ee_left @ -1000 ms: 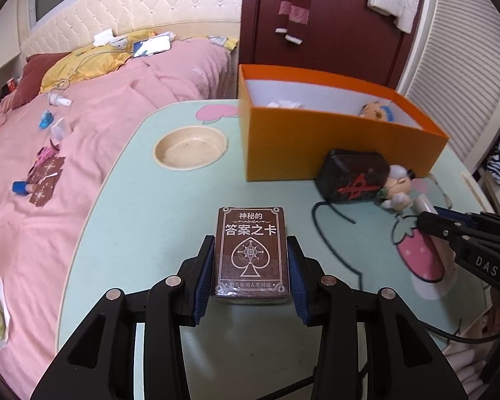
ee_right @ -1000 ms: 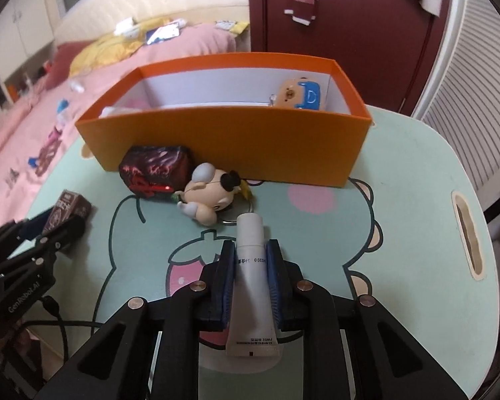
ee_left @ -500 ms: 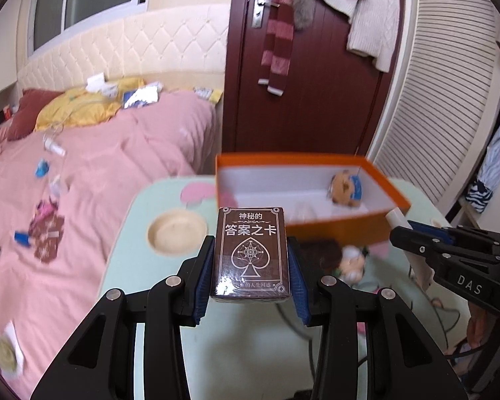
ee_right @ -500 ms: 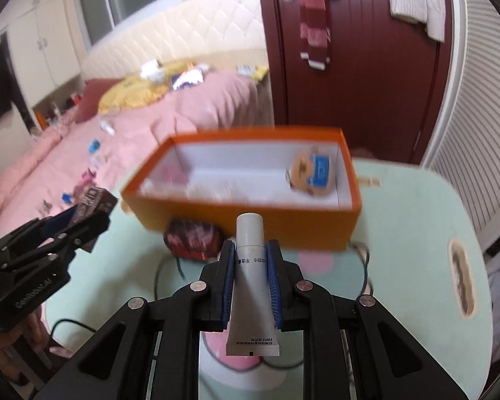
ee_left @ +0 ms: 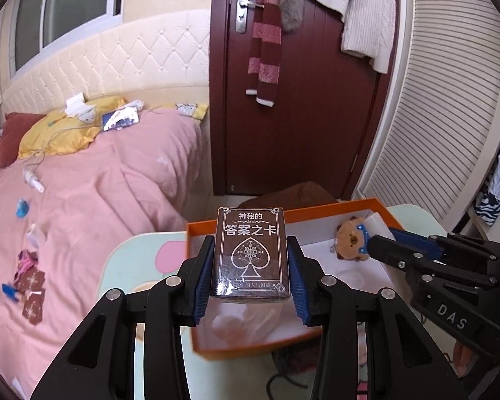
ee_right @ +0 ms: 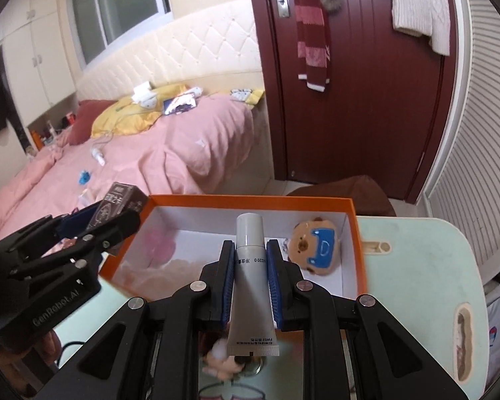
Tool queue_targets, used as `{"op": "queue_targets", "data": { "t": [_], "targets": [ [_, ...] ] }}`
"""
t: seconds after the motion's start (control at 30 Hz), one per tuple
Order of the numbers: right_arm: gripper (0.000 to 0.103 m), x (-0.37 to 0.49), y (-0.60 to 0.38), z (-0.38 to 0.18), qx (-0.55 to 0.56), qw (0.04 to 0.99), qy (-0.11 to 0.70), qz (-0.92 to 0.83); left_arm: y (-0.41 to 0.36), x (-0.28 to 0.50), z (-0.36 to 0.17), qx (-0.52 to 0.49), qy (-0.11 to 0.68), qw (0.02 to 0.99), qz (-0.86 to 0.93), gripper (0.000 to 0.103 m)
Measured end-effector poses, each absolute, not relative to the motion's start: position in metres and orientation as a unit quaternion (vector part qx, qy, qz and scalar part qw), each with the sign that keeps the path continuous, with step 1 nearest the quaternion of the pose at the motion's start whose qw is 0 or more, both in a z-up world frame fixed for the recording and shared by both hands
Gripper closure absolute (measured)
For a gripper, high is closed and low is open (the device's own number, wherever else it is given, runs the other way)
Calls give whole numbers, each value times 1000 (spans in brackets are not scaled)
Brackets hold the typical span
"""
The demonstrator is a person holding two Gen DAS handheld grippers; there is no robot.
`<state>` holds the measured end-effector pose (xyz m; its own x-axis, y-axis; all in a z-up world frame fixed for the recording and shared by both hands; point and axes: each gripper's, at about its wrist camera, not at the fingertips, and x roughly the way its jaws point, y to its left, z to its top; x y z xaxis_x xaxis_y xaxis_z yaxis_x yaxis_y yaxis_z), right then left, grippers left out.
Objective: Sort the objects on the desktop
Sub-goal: 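Carry card box toward orange box with left gripper while right gripper grasps white tube, then release card box into orange box with left gripper while right gripper releases white tube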
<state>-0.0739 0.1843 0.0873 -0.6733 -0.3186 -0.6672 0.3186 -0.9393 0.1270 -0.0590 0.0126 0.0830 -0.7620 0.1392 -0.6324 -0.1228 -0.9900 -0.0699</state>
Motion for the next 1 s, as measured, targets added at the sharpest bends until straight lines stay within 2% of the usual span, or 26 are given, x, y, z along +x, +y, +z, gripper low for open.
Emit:
{"op": "queue_targets", "data": {
  "t": [0.4,0.5,0.9,0.97,1.0],
  "targets": [
    [85,-105,175,46,405,164,5,-900,20,-88,35,-388,-22,70,919,61],
    [85,-104,174,32,405,147,26,-902,28,-83,36,-383,-1,69,921,61],
    [85,-104,178,31,404,153,22,-902,33,-85,34,-383,21,61,922,60],
    [82,-105,177,31,403,160,23,-901,35,-88,33,-390,32,63,918,56],
    [76,-106,176,31,402,164,24,-900,35,-88,34,-394,31,57,917,53]
  ]
}}
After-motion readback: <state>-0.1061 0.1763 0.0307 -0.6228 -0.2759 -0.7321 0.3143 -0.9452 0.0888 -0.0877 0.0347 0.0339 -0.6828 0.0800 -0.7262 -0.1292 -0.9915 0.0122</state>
